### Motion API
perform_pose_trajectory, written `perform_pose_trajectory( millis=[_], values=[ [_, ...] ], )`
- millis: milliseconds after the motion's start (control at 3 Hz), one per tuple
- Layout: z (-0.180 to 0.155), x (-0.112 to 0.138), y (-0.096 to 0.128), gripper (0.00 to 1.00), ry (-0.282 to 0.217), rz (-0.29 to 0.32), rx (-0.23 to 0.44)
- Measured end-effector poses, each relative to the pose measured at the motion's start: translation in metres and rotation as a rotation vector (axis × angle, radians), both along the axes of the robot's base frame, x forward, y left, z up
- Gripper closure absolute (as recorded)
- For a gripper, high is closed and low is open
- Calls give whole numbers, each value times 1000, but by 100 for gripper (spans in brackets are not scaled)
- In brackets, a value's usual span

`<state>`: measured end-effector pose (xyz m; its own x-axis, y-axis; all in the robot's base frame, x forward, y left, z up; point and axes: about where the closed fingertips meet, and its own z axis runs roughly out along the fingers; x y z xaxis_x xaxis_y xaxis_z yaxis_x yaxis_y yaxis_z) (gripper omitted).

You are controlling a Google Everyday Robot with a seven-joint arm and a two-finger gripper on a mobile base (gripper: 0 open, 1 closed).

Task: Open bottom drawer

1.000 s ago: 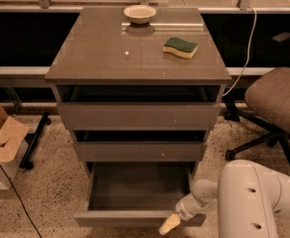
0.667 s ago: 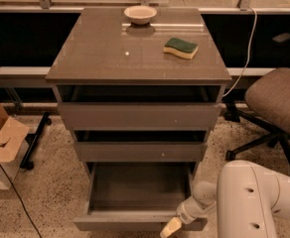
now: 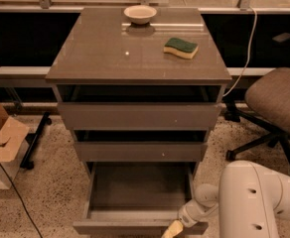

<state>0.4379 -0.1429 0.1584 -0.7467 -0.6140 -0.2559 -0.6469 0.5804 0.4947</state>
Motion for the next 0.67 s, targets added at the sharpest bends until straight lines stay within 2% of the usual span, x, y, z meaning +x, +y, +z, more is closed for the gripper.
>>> perform_pose_trajectory(
  millis=[667],
  values=[
    [5,-19,0,0,40,3,17]
  ],
)
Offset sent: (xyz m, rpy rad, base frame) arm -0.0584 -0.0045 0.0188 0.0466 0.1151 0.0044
